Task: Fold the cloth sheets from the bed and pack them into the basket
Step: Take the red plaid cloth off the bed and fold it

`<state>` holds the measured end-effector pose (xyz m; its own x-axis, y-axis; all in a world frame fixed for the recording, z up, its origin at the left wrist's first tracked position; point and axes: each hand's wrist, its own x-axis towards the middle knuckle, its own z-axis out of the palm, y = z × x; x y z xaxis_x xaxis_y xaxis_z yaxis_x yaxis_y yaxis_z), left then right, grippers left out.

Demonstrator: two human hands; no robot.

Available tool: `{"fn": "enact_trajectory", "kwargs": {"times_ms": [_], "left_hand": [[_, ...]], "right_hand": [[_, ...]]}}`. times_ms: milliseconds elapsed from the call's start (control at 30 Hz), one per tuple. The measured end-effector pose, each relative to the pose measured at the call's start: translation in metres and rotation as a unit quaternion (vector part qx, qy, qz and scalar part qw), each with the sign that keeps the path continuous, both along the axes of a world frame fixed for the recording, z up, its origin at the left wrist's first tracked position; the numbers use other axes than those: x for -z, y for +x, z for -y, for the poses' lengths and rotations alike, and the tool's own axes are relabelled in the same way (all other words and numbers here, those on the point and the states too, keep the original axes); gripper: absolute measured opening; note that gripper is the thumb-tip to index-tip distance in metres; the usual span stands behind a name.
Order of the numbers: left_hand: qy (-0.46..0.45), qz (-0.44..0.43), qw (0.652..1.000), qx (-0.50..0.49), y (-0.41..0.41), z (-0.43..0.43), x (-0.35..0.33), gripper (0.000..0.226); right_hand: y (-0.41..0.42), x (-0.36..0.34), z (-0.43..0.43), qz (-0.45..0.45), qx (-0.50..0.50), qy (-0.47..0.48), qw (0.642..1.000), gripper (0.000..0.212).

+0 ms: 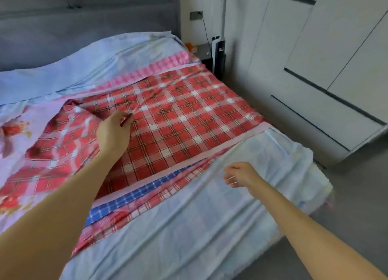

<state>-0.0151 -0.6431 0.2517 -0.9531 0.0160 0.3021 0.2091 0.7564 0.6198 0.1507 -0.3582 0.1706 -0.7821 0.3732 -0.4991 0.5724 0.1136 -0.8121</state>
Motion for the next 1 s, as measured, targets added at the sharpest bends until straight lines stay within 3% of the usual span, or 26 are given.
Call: {"fn": "enact_trajectory", "kwargs": {"times_ms": [233, 567, 800, 1000], "left_hand": [[-0.011, 0.016, 0.999, 0.036, 0.002, -0.141, 0.011, 0.023], [-0.007, 0.054, 0.996, 0.064, -0.016, -0.243, 0.041, 0.016], [0.056, 0.051, 0.996, 0.038, -0.060, -0.346, 0.039, 0.015], [0.118, 0.050, 0.991, 0.029, -0.112, -0.508, 0.078, 0.006]], "right_hand": [[0.013, 0.009, -0.111, 0.011, 0.043, -0.028, 0.999, 0.009], [0.008, 0.036, -0.201, 0.013, 0.107, -0.064, 0.992, 0.008], [-0.061, 0.081, -0.325, -0.003, 0.168, -0.090, 0.982, 0.015], [-0.144, 0.160, -0.445, -0.020, 0.162, -0.103, 0.981, 0.023]]}}
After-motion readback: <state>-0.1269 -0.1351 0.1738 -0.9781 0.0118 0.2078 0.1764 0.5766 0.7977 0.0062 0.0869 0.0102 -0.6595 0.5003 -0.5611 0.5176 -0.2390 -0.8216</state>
